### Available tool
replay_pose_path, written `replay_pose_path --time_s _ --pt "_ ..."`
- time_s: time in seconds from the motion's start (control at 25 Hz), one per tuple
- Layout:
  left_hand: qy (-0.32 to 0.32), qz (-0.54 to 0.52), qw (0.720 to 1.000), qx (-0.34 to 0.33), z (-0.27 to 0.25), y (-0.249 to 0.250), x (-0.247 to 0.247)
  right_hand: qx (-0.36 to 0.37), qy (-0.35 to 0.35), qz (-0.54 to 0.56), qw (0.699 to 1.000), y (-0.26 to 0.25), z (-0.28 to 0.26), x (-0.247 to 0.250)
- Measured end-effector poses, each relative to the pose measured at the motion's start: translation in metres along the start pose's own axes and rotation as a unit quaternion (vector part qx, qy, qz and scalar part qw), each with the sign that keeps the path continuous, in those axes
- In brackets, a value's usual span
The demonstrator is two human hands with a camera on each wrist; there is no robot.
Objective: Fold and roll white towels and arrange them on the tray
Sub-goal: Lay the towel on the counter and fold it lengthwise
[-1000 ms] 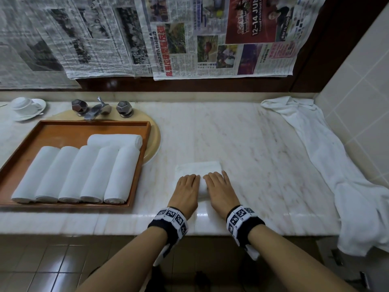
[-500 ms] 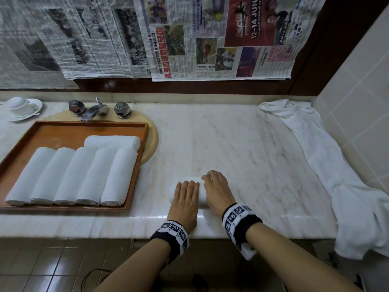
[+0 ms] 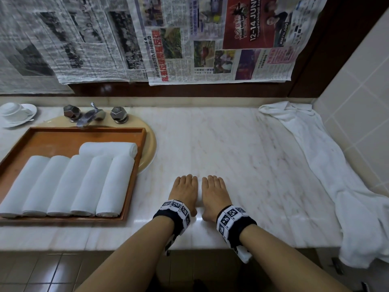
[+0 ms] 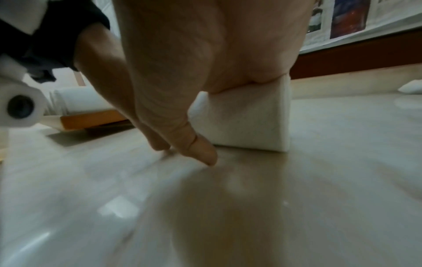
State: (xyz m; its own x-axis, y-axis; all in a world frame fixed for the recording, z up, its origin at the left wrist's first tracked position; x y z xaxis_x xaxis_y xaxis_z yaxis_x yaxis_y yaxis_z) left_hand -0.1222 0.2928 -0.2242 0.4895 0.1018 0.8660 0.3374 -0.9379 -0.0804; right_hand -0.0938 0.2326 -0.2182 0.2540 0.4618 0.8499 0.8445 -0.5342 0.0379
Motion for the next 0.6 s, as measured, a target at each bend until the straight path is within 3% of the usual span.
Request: replay_pose_path --time_s 0.2,0.44,0.6 --pt "-0.055 -0.051 0.997 -0.013 0.018 -0.009 0.002 0.020 -0.045 0.055 0.997 0.011 0.025 0.015" --pt "-0.112 -0.108 0.988 -0.005 0.027 -0.018 -0.012 -0.018 -0.129 0.168 0.977 0.026 0.024 -0.002" --pt "-0.074 -0.034 0.996 -0.038 0.010 -0.024 0.020 -0.012 -0.109 0.215 0.971 0.019 0.014 0.014"
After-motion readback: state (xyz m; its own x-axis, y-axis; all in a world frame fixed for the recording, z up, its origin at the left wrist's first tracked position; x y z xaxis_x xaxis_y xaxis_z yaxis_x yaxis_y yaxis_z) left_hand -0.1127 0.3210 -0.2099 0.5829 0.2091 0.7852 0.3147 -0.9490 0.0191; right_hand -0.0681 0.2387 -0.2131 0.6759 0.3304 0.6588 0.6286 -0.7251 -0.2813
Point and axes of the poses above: each hand's wrist, its own z-axis towards the middle knuckle, its own x-axis out of the back of the hand, y = z × x, the point moved 10 cm from there along z, towards the middle knuckle, and after that the axes turned 12 degrees about -y, right-handed, at the moved point
